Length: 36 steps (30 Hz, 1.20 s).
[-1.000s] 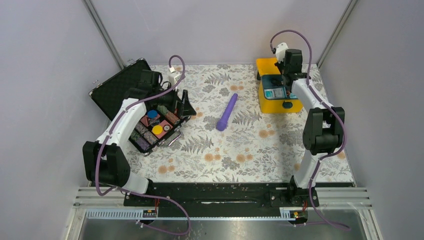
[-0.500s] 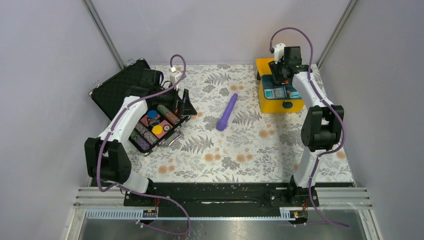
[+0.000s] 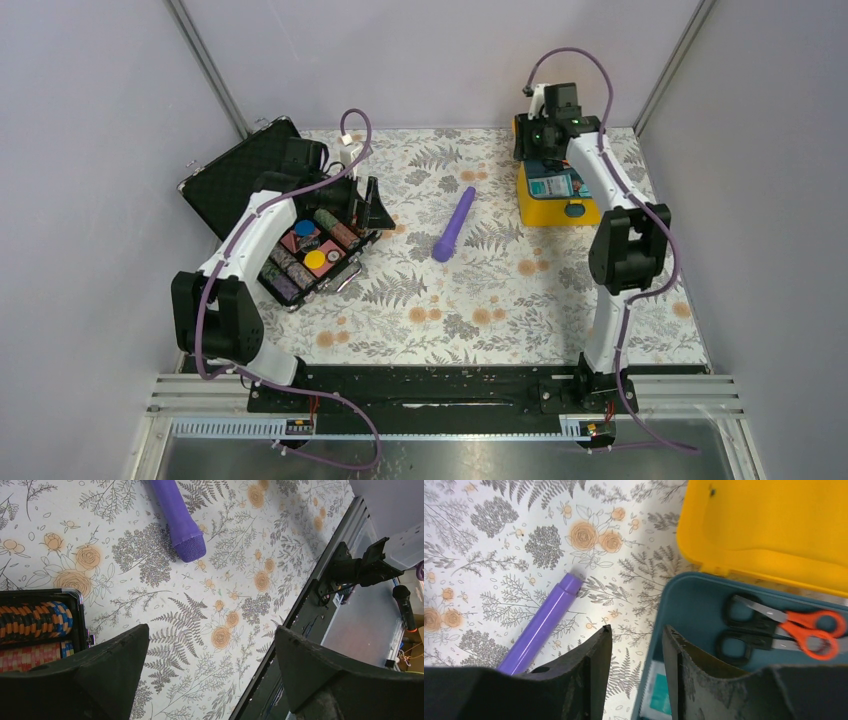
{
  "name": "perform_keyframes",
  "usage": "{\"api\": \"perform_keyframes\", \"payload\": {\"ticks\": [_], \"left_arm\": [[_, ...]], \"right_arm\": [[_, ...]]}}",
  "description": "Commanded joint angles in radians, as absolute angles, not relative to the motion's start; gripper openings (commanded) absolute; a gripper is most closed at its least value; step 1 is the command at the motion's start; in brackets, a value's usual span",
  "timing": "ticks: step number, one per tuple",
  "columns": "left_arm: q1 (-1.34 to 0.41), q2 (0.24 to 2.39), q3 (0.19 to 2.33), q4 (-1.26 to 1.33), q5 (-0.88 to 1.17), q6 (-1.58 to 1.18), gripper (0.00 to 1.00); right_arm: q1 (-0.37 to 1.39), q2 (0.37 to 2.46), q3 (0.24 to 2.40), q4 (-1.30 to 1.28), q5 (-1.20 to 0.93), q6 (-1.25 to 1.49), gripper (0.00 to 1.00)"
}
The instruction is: Organize the medicine kit
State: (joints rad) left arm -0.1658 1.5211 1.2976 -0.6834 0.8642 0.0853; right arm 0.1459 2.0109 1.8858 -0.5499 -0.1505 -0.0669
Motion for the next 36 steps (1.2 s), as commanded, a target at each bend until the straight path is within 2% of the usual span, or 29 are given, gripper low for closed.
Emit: {"api": "perform_keyframes", "payload": {"ticks": [1, 11, 13, 17, 19, 21, 28, 36], "left_arm": [[-0.164, 1.475, 1.339, -0.682, 0.879, 0.085, 0.94], [-0.164, 1.433, 1.3, -0.69, 0.876, 0.078, 0.91], [-0.163, 1.425, 1.296, -0.69, 0.875, 0.078, 0.91], [-0.164, 1.415, 1.288, -0.682, 0.869, 0.078, 0.91], [-0.165, 1.416, 1.276, -0.647, 0.836, 0.044, 0.93], [-0.167, 1.423, 1.263, -0.578, 0.753, -0.052, 0.99], [-0.166, 1.516, 1.282, -0.403, 0.747, -0.304, 0.99], [-0.184, 1.623, 1.265, -0.276, 0.85, -0.475, 0.99]], "right_arm": [[0.165, 2.083, 1.935, -0.592, -0.12, -0.006, 0.48], [0.171, 2.129, 1.937, -0.58, -0.055, -0.041, 0.4], [0.171, 2.128, 1.93, -0.576, -0.051, -0.046, 0.34], [0.173, 2.094, 1.889, -0.575, -0.041, -0.068, 0.08], [0.177, 2.049, 1.837, -0.575, -0.038, -0.072, 0.0], [0.181, 1.988, 1.765, -0.575, -0.037, -0.066, 0.0], [0.183, 1.702, 1.434, -0.593, -0.023, -0.045, 0.0], [0.198, 1.443, 1.095, -0.611, -0.311, -0.223, 0.0]]}}
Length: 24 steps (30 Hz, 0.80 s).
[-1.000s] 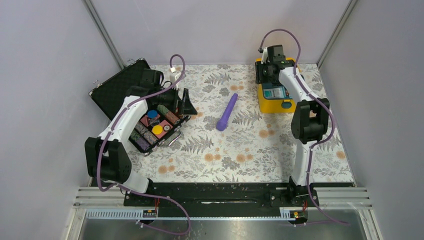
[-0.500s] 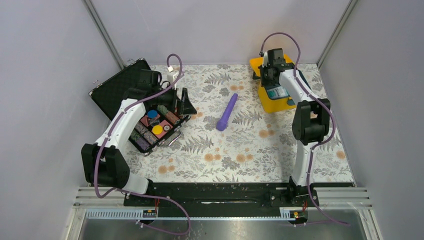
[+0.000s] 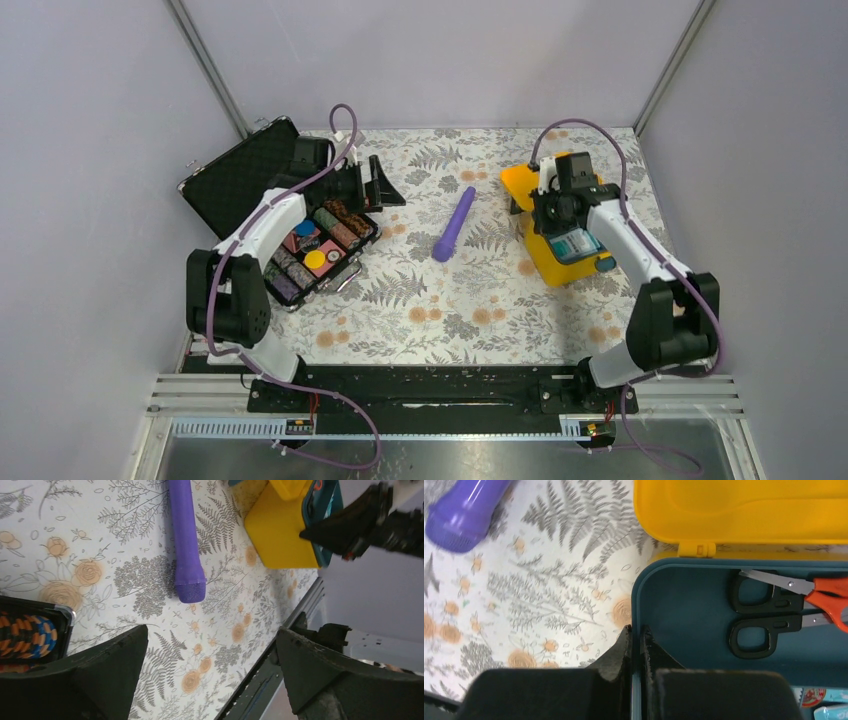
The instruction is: Organize the medicine kit
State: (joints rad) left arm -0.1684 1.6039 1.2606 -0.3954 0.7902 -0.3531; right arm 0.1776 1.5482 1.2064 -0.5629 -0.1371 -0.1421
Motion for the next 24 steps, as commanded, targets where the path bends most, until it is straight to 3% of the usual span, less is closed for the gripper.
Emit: {"api": "perform_keyframes", "payload": {"ticks": [1, 7, 13, 24], "left_arm": [[-0.189, 1.628, 1.259, -0.261, 0.853, -0.496, 0.99], [-0.205, 1.591, 1.229, -0.195, 0.83, -0.618, 0.92], [-0.204, 1.581, 1.253, -0.382, 0.801, -0.483, 0.93], [-0.271, 1.725, 1.213, -0.204, 0.84, -0.577, 0.99]], "right_arm": [[0.206, 1.412, 1.059, -0.612, -0.335, -0.253, 0.0], [0.246, 1.234, 0.916, -0.654, -0.432, -0.356, 0.0], [0.305, 1.135, 0.856, -0.697, -0.55, -0.446, 0.0], [0.414, 1.17, 0.82, -0.839, -0.641, -0.751, 0.0]]}}
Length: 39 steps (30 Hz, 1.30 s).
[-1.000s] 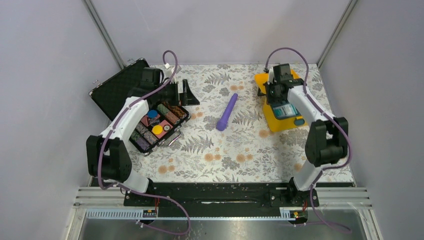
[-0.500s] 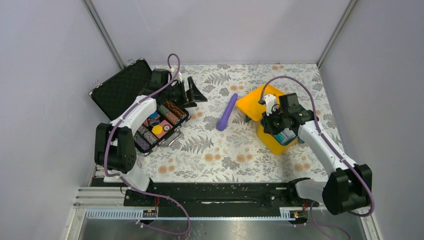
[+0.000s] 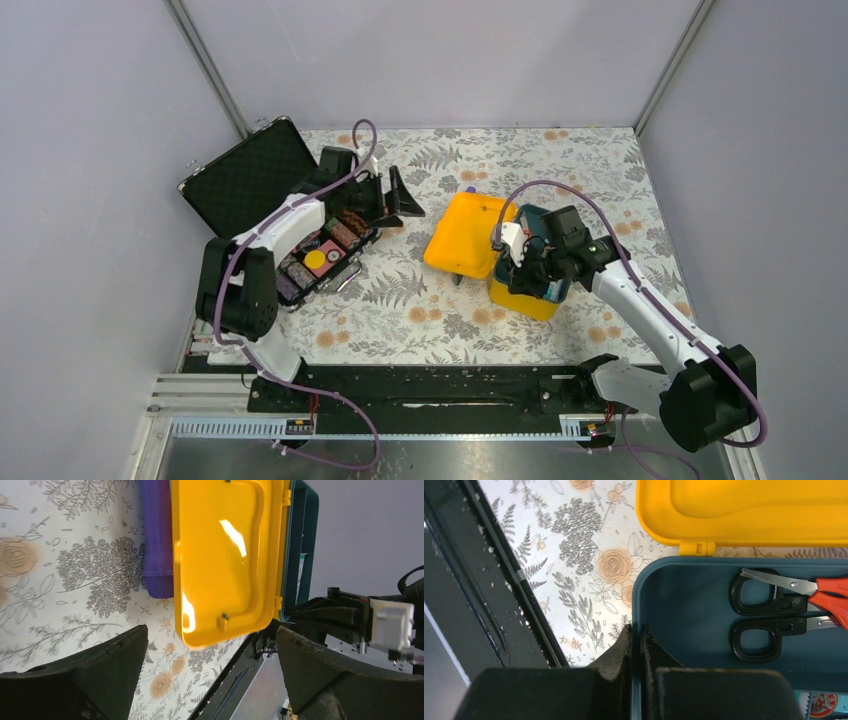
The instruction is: Organize the medicine kit
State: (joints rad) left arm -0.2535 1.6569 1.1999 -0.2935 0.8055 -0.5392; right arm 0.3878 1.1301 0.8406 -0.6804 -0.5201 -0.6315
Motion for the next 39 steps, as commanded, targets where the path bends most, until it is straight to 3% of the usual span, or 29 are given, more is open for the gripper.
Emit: {"api": "perform_keyframes", "payload": {"ticks": [1, 6, 10, 13, 16, 21, 26, 32, 39], "left_arm": [[-0.274, 1.749, 1.226, -0.215, 0.843, -0.571, 0.99], [-0.276, 1.852, 1.263, -0.214, 0.84, -0.555, 0.99], [-0.288, 1.934, 1.283, -0.148, 0.965, -0.591, 0.99], [-0.309, 1.987, 1.295, -0.069, 1.087, -0.626, 0.99], [-0.323, 2.021, 1.296, -0.014, 1.189, -0.653, 0.99], [-0.333, 1.983, 1.299, 0.027, 1.311, -0.678, 0.99], [-0.333, 1.883, 1.296, 0.131, 1.382, -0.802, 0.99], [-0.382, 1.795, 1.309, 0.611, 1.409, -1.193, 0.99], [-0.508, 1.88, 1.474, 0.539, 1.473, -1.151, 0.99]], "right_arm": [[0.414, 1.176, 0.827, -0.859, -0.64, -0.768, 0.03], [0.414, 1.183, 0.929, -1.015, -0.604, -0.809, 0.43], [0.414, 1.133, 1.043, -1.112, -0.615, -0.781, 0.65], [0.41, 1.093, 1.115, -1.118, -0.617, -0.662, 0.74], [0.347, 1.081, 1.177, -1.092, -0.639, -0.51, 0.79], [0.049, 1.134, 1.188, -0.995, -0.793, -0.28, 0.84], [-0.184, 1.248, 1.148, -0.995, -0.9, -0.26, 0.8], [-0.405, 1.328, 1.065, -0.986, -1.101, -0.272, 0.8], [-0.557, 1.395, 1.099, -0.978, -1.178, -0.239, 0.77]]}}
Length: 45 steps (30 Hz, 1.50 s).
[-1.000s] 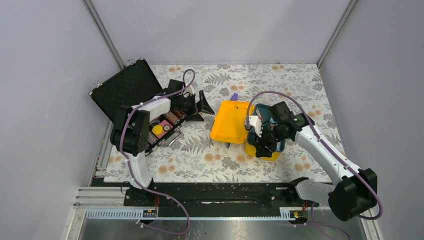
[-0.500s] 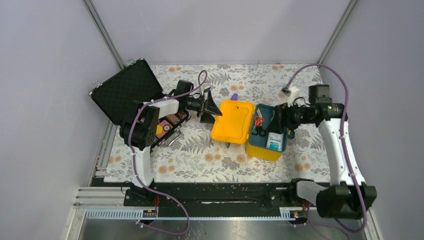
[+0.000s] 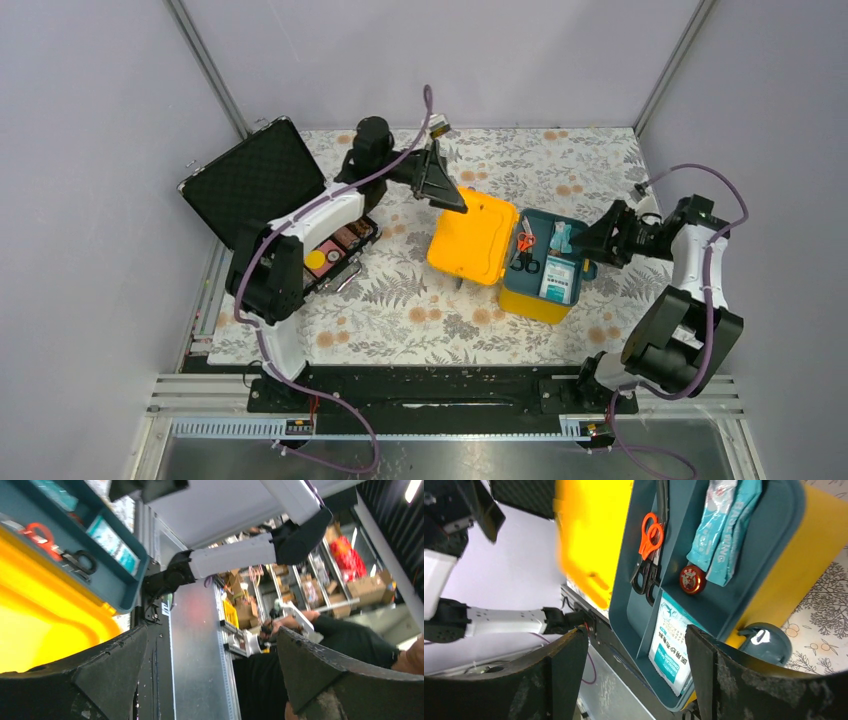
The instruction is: Organize the medicine kit
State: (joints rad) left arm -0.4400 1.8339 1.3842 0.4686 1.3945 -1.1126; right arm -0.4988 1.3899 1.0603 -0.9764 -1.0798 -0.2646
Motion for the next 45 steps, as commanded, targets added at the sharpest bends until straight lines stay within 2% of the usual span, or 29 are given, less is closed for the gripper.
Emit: {"api": "perform_keyframes", "payload": {"ticks": [1, 7, 9, 12, 13, 15, 18, 23, 28, 32, 41, 45], "left_arm": [[-0.525, 1.907, 1.508, 0.535, 1.477, -1.145, 0.99], [-0.61, 2.062, 1.727, 0.531, 1.433, -1.119, 0.99], [-0.605, 2.045, 1.744, 0.409, 1.383, -1.013, 0.99], [-0.575, 1.976, 1.831, -0.37, 1.03, -0.415, 0.99], [-0.574, 1.948, 1.836, -0.513, 0.887, -0.288, 0.99], [-0.559, 1.885, 1.758, -0.597, 0.58, -0.239, 0.99], [-0.502, 1.801, 1.589, -0.54, 0.498, -0.281, 0.99], [-0.414, 1.756, 1.305, -0.353, 0.674, -0.379, 0.99], [-0.384, 1.825, 1.192, -0.161, 0.904, -0.429, 0.98], [-0.383, 1.923, 1.19, -0.04, 1.138, -0.463, 0.96], [-0.407, 1.977, 1.233, 0.129, 1.303, -0.577, 0.96], [-0.414, 1.962, 1.239, 0.491, 1.351, -0.874, 0.96]], "right_arm": [[-0.583, 1.394, 1.108, -0.978, -1.175, -0.236, 0.77], [-0.723, 1.41, 1.15, -1.06, -1.159, -0.283, 0.77], [-0.729, 1.417, 1.181, -1.165, -1.119, -0.384, 0.77], [-0.729, 1.394, 1.153, -1.149, -1.023, -0.415, 0.77], [-0.729, 1.381, 1.117, -1.112, -0.99, -0.392, 0.77], [-0.729, 1.362, 1.067, -1.037, -0.958, -0.351, 0.78], [-0.729, 1.356, 1.009, -0.927, -0.98, -0.254, 0.78], [-0.729, 1.373, 0.983, -0.841, -1.01, -0.165, 0.78], [-0.729, 1.374, 0.952, -0.812, -1.005, -0.192, 0.78], [-0.729, 1.47, 0.991, -0.898, -1.077, -0.289, 0.77], [-0.722, 1.642, 1.048, -0.979, -1.13, -0.35, 0.75], [-0.706, 1.652, 1.037, -0.975, -1.149, -0.345, 0.76]]}}
